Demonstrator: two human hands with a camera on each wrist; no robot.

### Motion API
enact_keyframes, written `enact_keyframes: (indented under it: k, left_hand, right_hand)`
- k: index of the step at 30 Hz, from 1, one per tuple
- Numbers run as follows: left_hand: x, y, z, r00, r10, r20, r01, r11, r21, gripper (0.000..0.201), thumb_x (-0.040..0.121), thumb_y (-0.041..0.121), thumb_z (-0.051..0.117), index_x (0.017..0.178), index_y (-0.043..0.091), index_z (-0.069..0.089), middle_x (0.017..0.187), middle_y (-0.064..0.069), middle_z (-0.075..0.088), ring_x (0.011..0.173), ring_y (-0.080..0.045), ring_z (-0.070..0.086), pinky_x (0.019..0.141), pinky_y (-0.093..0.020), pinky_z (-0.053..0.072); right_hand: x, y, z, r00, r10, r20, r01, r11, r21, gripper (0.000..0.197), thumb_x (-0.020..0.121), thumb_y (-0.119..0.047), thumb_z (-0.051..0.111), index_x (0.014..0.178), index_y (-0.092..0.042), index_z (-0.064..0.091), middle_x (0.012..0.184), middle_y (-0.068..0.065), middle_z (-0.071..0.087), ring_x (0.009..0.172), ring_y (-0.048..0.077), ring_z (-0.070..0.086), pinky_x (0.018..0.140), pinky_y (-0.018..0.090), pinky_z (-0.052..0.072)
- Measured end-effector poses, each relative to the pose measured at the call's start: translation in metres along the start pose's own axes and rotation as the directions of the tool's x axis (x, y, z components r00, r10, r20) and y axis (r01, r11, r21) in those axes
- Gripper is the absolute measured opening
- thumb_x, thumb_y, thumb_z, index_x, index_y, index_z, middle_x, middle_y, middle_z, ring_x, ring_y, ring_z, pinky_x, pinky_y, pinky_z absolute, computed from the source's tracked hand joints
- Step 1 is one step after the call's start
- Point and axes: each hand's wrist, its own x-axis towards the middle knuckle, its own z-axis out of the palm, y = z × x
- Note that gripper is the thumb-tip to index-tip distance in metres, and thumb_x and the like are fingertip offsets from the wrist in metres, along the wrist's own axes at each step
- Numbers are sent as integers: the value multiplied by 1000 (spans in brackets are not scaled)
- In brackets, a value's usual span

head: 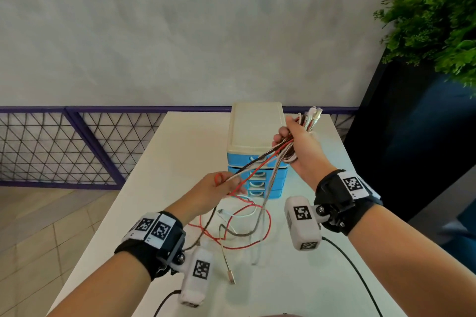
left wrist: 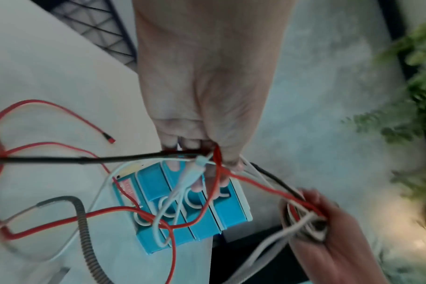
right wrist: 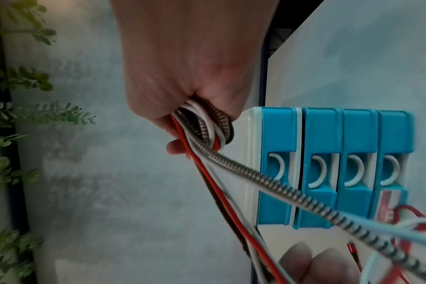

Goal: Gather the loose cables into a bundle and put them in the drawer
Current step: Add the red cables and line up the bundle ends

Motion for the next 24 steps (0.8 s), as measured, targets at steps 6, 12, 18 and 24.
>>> enact_keyframes:
  k: [6,12,18,24]
  left_hand:
    - [-6,-30,-24,978,-54,-203,54,999,-9,18,94,12,55,84,8,70,71,-1,67,56,-5,57,57,-20,48]
    - [4,-31,-27,963,132,-233,-54,947,315,18,96,18,49,89,20,65,85,6,64,79,-6,59,74,-24,47]
    - [6,-8,-4,957,254,141,-290,805,517,4,91,33,59,87,30,60,87,14,62,82,-4,56,75,-17,45]
    - [-6,-49,-16,987,30,159,-107,858,503,17,97,18,45,80,19,50,71,3,65,66,-10,55,69,-24,42]
  right_hand:
    - [6,-11,-14,989,-99,-110,101,995,13,31,99,-19,52,72,-18,37,47,-6,35,40,9,37,47,25,39]
    - [5,-8,-9,985,-163,-61,161,986,-35,31,99,-20,53,71,-18,39,47,-6,33,37,9,33,44,23,38]
    - [0,-5,5,985,-164,-49,164,987,-7,30,98,-18,54,72,-17,40,48,-5,33,37,9,34,44,23,39]
    - [9,-29,-1,966,-232,-117,239,970,49,29,98,-14,52,71,-17,40,48,-4,31,38,10,33,45,24,38]
